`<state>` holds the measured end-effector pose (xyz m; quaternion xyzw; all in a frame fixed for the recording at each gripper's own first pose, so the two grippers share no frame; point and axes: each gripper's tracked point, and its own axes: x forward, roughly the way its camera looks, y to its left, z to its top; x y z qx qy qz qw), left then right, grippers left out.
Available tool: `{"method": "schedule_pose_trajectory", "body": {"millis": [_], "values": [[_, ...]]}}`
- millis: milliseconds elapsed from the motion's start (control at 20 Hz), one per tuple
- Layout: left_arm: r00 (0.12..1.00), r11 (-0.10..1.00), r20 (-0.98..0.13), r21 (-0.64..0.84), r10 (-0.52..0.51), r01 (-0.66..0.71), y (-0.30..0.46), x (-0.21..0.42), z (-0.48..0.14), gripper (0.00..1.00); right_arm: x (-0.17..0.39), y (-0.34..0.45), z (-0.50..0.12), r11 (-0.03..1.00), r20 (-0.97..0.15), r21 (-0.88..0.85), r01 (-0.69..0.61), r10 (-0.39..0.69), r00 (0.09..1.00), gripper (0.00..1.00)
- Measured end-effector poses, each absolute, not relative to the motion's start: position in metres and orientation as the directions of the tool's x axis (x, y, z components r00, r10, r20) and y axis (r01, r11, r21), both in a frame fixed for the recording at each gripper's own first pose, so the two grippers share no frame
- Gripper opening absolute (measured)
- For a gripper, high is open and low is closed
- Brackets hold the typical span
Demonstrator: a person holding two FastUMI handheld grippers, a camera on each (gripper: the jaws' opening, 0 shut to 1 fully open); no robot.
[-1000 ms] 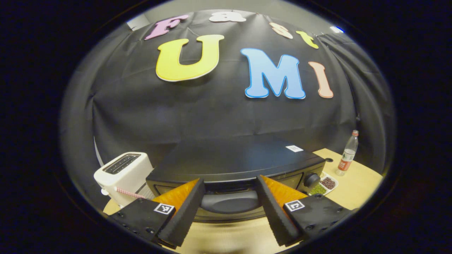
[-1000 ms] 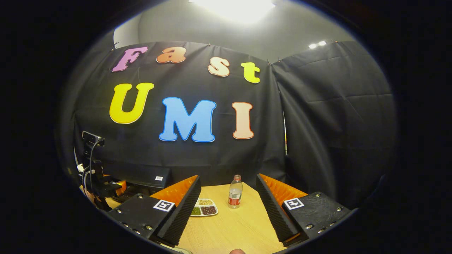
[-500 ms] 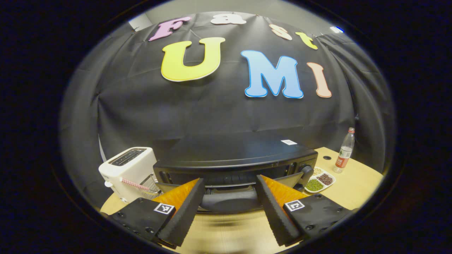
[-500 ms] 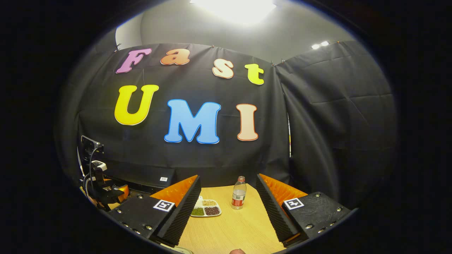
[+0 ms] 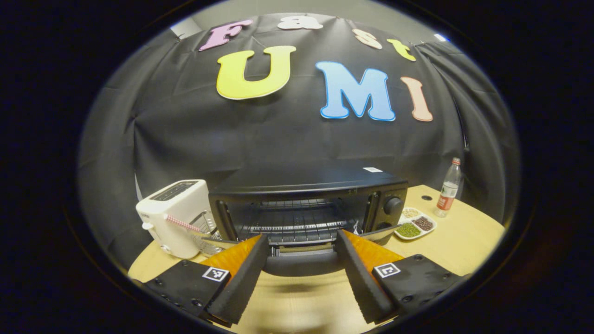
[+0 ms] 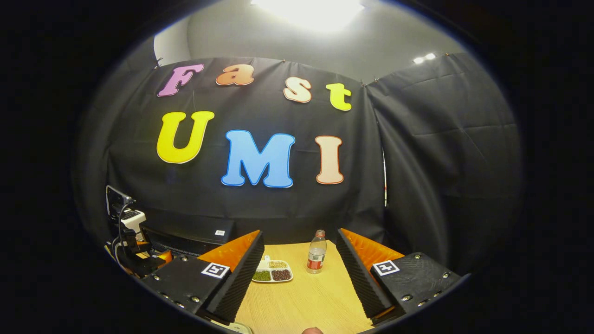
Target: Open the electric oven with the left hand, put the food in, and close the electric oven.
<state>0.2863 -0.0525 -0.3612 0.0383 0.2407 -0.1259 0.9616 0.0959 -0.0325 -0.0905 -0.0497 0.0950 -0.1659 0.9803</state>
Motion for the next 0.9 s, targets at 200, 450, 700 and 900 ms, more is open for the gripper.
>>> {"method": "schedule_pose_trajectory", "body": {"millis": [200,450,700,900], "values": [[0.842,0.964,-0.493,0.027,-0.218,0.265,-0.051,0.269,-0.371,1.0,0.09,-0.033,-0.092,0.941,-0.176,-0.127,0.312,-0.331,0.927,0.96],[0.816,0.959,-0.539,0.046,-0.21,0.278,-0.047,0.245,-0.39,1.0,0.085,-0.027,-0.098,0.948,-0.193,-0.122,0.294,-0.313,0.93,0.96],[0.783,0.961,-0.587,0.029,-0.206,0.275,-0.043,0.225,-0.412,1.0,0.079,-0.024,-0.098,0.953,-0.197,-0.126,0.275,-0.296,0.935,0.96],[0.754,0.971,-0.629,-0.005,-0.188,0.238,-0.038,0.215,-0.429,0.98,0.075,-0.026,-0.097,0.954,-0.197,-0.126,0.271,-0.292,0.936,0.96]]}}
